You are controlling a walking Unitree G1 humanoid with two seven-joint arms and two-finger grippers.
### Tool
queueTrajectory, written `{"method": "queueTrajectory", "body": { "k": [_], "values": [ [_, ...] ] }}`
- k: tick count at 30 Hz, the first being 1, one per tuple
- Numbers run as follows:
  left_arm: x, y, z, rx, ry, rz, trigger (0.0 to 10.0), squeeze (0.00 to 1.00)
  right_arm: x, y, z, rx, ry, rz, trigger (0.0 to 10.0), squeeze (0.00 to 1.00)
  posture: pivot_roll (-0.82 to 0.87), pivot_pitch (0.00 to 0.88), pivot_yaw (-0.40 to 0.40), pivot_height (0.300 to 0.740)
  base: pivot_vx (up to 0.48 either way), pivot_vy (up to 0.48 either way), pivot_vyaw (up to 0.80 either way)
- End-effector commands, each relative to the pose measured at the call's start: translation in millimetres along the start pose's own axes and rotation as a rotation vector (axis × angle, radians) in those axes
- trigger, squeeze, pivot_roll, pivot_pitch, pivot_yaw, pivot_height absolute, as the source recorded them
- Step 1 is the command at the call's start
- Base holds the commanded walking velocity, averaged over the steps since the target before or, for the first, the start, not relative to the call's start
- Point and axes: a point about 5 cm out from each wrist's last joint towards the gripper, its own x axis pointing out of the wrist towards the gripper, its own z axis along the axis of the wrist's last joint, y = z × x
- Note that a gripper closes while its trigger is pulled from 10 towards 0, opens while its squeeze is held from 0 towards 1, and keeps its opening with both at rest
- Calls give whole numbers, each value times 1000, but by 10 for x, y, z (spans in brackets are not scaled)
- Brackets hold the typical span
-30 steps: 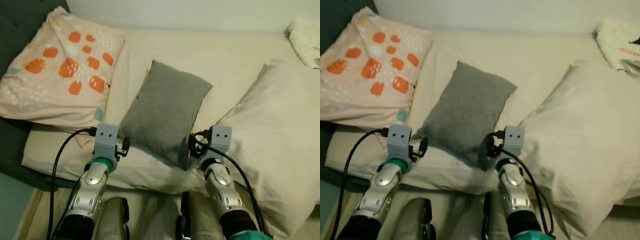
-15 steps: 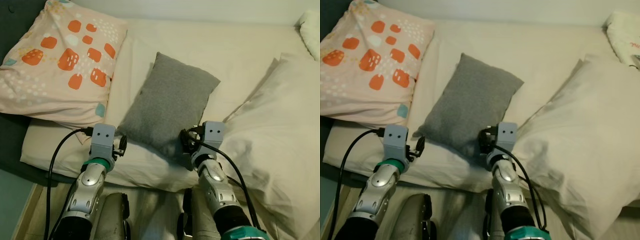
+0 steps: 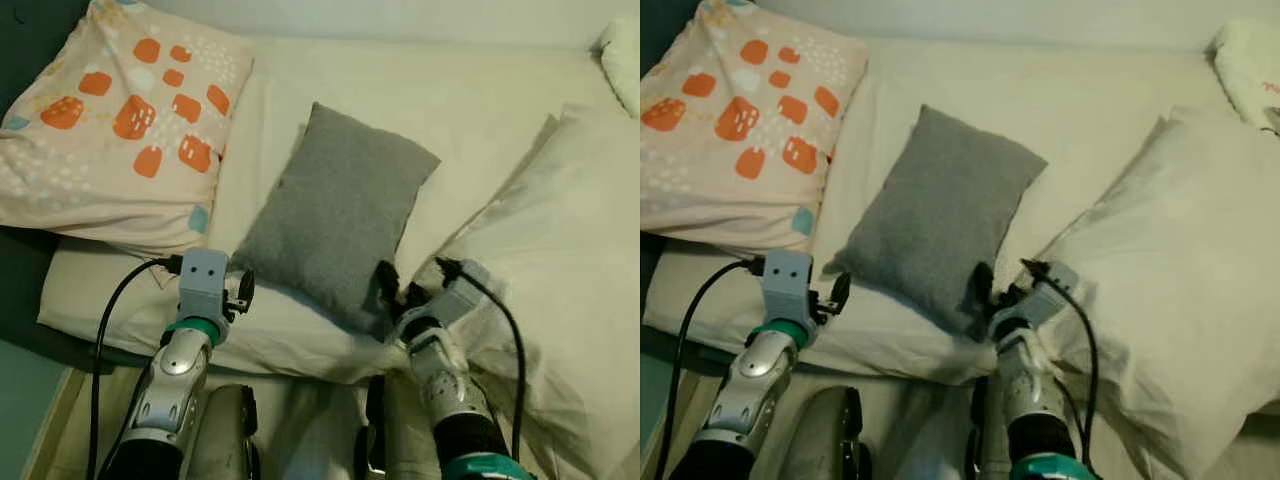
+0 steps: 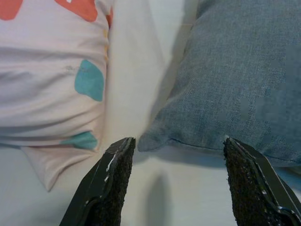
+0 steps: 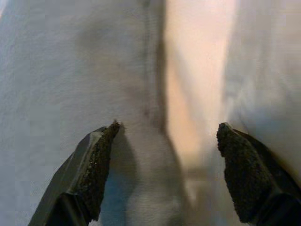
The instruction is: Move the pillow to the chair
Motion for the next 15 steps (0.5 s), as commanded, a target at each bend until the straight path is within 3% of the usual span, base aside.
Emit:
{"method": "queueTrajectory", "body": {
  "k": [1,6,9,12,15],
  "values": [
    [-43,27,-44,-18,19,11,10000,0,-17,-60,-110,82,58,-20,10000,1000,73,189,43,595,0,0,0],
    [-72,33,-42,-18,23,3,10000,0,-13,30,-306,302,192,74,10000,1000,89,192,43,595,0,0,0],
    [-78,36,-35,-21,20,2,10000,0,-19,65,-353,358,216,107,10000,1000,98,195,40,595,0,0,0],
    [-105,43,-20,-27,15,-2,10000,0,-14,161,-411,499,237,178,10000,1000,110,200,36,595,0,0,0],
    [-122,51,-23,-25,15,-2,10000,0,-4,195,-428,513,241,184,10000,1000,110,200,36,595,0,0,0]
  ]
}}
